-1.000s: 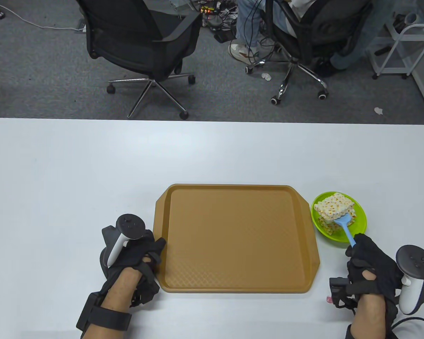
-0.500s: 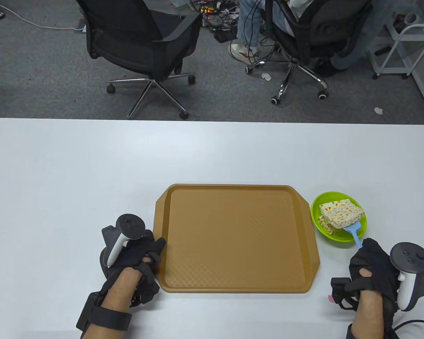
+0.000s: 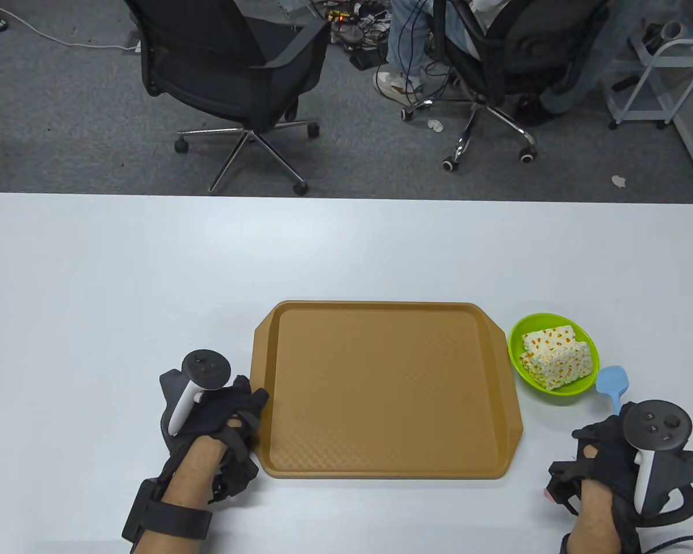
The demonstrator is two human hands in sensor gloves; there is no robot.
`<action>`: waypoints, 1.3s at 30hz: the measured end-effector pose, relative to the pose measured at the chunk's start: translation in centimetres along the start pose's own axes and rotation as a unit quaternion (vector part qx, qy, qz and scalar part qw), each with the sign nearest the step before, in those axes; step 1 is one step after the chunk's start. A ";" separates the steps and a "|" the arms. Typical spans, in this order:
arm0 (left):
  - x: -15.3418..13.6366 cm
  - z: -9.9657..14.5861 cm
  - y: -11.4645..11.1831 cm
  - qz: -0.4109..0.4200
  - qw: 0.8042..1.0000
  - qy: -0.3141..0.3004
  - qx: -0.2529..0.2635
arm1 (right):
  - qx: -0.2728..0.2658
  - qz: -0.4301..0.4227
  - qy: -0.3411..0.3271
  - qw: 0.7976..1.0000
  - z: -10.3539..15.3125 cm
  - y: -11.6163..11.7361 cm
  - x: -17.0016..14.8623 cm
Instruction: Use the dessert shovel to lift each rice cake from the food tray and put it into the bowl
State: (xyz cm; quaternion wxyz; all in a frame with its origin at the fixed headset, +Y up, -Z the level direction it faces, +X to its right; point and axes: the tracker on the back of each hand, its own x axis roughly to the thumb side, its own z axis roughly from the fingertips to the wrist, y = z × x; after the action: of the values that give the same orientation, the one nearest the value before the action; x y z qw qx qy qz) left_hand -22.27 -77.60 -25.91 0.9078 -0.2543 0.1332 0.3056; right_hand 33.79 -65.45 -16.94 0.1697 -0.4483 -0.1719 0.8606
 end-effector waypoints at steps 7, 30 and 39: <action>0.0 0.0 0.0 -0.001 1.000 0.000 0.000 | 0.182 -0.149 -0.208 0.950 4.8 2.9 4.6; 0.2 0.1 -0.1 -0.015 1.000 -0.001 0.004 | 0.386 0.140 -0.367 0.835 18.7 12.3 8.7; 0.4 1.0 0.6 -0.033 0.999 0.004 0.032 | 0.413 0.086 -0.312 0.852 14.1 10.3 8.1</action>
State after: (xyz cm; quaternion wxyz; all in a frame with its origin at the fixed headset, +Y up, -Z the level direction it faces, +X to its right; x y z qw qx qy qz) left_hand -22.30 -76.45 -25.49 0.9245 -0.2305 0.1378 0.2704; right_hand 16.27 -72.91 -19.72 0.2020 -0.0583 0.1942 0.9582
